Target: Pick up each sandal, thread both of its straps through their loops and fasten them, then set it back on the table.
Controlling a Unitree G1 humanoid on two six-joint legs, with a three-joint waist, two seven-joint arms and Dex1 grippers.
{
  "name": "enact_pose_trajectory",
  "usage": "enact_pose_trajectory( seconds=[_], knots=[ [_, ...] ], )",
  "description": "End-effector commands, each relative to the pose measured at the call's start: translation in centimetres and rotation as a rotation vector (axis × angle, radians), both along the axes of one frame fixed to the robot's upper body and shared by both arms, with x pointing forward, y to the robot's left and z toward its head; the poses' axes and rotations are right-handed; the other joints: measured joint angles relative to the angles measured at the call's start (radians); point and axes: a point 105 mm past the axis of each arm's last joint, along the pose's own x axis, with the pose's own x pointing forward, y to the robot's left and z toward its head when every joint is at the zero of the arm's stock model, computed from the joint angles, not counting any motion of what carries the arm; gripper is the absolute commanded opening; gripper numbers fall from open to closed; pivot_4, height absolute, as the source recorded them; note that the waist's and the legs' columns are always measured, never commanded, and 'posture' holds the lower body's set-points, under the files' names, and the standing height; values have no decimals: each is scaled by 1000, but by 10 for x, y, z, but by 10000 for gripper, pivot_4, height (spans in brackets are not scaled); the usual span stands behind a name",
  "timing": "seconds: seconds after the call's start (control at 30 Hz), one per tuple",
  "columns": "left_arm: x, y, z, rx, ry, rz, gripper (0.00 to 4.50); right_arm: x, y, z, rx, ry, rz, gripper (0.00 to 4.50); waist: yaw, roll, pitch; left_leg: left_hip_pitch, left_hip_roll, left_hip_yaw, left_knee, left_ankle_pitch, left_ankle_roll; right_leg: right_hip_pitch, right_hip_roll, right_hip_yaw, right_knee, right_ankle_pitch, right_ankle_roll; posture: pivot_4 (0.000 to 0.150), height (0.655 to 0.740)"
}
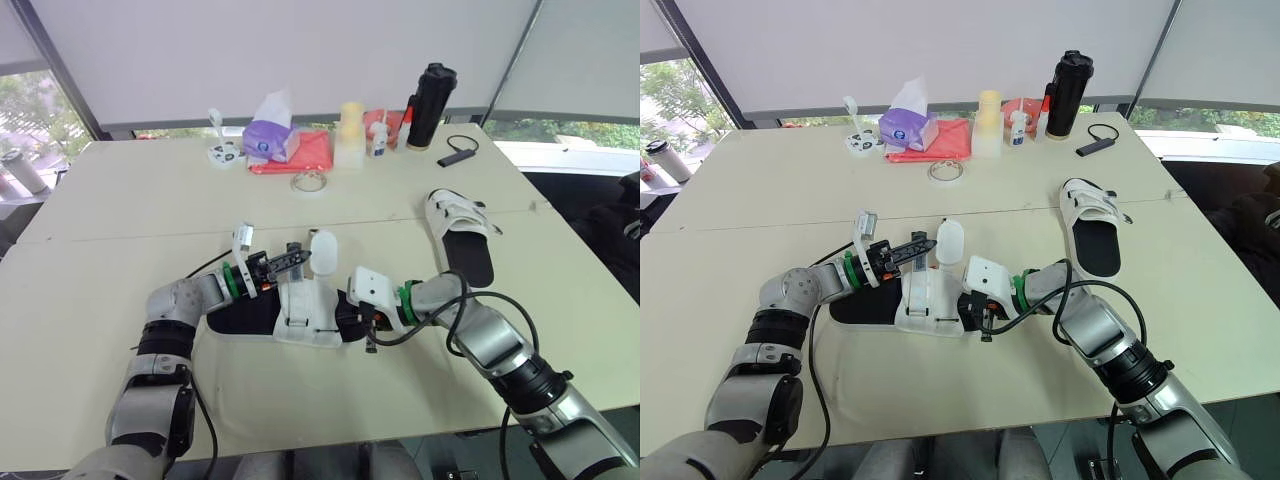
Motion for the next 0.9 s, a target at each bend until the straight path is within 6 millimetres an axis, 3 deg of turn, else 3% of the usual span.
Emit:
enact_pose_trajectory(
  seconds=[0.03,0.1,0.33,0.5,0.73,0.9],
  knots=[
    [-3,3,-11,30,80,-3,3124,1,-14,-21,-81,48,-60,0,0,0,0,0,0,0,0,0,0,0,0,0,0,0,0,1500,7400],
    [-6,4,-16,37,121,-3,8848,1,-13,-21,-81,48,-58,0,-1,0,0,0,0,0,0,0,0,0,0,0,0,0,0,1500,7400],
    [-3,13,-24,78,160,56,43343,0,-13,-22,-83,47,-55,0,2,2,-2,8,0,0,0,-2,-3,7,0,-1,0,-2,3,1500,7400],
    [5,26,-26,114,136,126,44672,0,-13,-22,-84,47,-57,0,-4,6,-7,11,4,-4,-1,-2,-3,13,-4,-15,-16,-1,0,1500,7400],
    [14,47,-3,110,37,184,44672,0,-13,-22,-85,47,-58,0,-5,7,-9,11,4,-4,-3,-2,-3,10,-6,-16,-15,0,-1,1500,7400],
    [11,61,18,124,-52,182,44672,1,-14,-22,-85,48,-57,0,2,5,-8,-2,1,-6,-4,-1,-2,-1,-6,-16,-12,8,2,1500,7400]
  ],
)
